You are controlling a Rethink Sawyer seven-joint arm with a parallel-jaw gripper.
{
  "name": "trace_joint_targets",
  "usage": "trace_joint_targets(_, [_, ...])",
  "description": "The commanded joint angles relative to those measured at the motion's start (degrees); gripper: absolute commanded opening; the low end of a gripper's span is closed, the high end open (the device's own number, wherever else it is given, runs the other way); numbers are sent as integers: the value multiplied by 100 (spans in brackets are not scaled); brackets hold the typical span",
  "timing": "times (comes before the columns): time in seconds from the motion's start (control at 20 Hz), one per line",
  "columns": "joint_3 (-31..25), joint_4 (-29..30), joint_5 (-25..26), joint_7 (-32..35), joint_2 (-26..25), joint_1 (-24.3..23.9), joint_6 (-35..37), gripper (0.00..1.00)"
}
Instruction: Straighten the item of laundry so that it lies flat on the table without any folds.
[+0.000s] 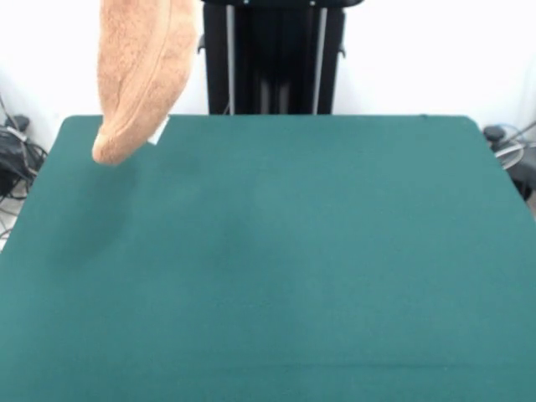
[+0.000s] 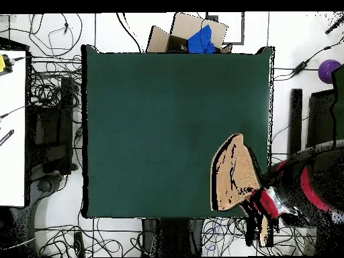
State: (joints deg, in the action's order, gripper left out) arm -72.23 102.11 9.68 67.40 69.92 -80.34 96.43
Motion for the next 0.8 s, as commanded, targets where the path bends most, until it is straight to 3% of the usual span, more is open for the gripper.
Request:
trace_joint_targets(0.05, [-536, 1050, -262, -932, 939, -458, 158, 0])
trace_joint_targets(0.35, [-869, 1624, -226, -814, 901, -735, -509, 0])
trace_joint_targets(0.6, [-928, 1825, -164, -612, 739, -730, -780, 0])
trace_joint_targets(0.8, [-789, 1934, 179, -482, 705, -534, -717, 0])
